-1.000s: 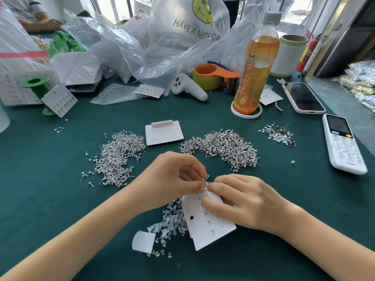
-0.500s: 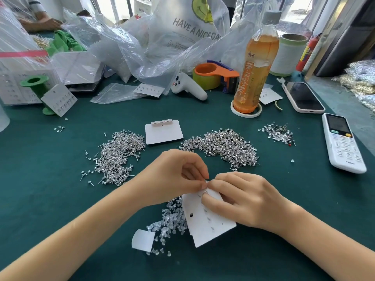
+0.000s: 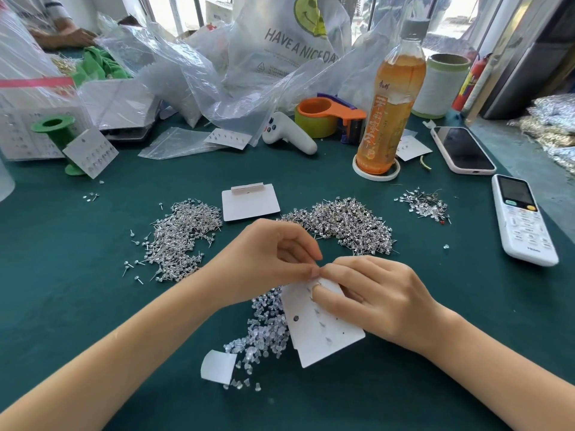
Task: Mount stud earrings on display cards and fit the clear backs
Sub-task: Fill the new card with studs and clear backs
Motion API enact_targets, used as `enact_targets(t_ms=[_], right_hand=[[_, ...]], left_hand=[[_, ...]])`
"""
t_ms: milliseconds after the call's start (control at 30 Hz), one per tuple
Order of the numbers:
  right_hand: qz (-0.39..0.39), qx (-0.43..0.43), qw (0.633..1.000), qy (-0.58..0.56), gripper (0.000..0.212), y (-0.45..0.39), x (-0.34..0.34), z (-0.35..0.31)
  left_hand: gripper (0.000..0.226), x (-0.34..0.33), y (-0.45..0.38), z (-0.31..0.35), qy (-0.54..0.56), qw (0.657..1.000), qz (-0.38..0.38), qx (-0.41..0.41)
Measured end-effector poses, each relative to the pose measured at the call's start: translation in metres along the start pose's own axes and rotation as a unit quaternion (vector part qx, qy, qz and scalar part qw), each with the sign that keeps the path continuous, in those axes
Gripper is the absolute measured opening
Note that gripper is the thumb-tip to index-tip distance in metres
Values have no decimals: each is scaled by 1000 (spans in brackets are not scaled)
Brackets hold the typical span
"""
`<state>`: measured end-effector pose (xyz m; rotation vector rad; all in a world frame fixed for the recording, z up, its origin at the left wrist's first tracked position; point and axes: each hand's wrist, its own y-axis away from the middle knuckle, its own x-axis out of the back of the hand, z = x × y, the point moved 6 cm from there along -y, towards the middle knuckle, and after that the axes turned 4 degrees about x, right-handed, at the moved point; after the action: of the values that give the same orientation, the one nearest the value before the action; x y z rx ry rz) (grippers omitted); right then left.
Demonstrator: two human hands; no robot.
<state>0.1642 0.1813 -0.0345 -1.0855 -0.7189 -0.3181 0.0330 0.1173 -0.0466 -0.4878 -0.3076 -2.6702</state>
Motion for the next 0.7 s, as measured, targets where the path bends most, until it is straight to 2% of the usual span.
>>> enact_targets(t_ms=[367, 400, 467, 533, 633, 700], right_hand=[[14, -22, 1000, 3, 19, 2, -1, 3], [15, -40, 999, -12, 14, 3, 0, 7], [22, -72, 996, -44, 14, 5, 2, 15], [21, -85, 994, -62, 14, 7, 1, 18], [18, -83, 993, -78, 15, 9, -1, 17], [21, -80, 993, -89, 19, 10, -1, 17]], left_hand=[[16, -2, -2, 1, -12, 1000, -22, -12], [18, 4, -3, 3, -1, 1000, -6, -21], [19, 27, -4, 3, 20, 995, 84, -45], [7, 46, -4, 0, -22, 987, 148, -61], [11, 43, -4, -14, -172, 976, 125, -47], [11, 35, -4, -20, -203, 974, 95, -42]])
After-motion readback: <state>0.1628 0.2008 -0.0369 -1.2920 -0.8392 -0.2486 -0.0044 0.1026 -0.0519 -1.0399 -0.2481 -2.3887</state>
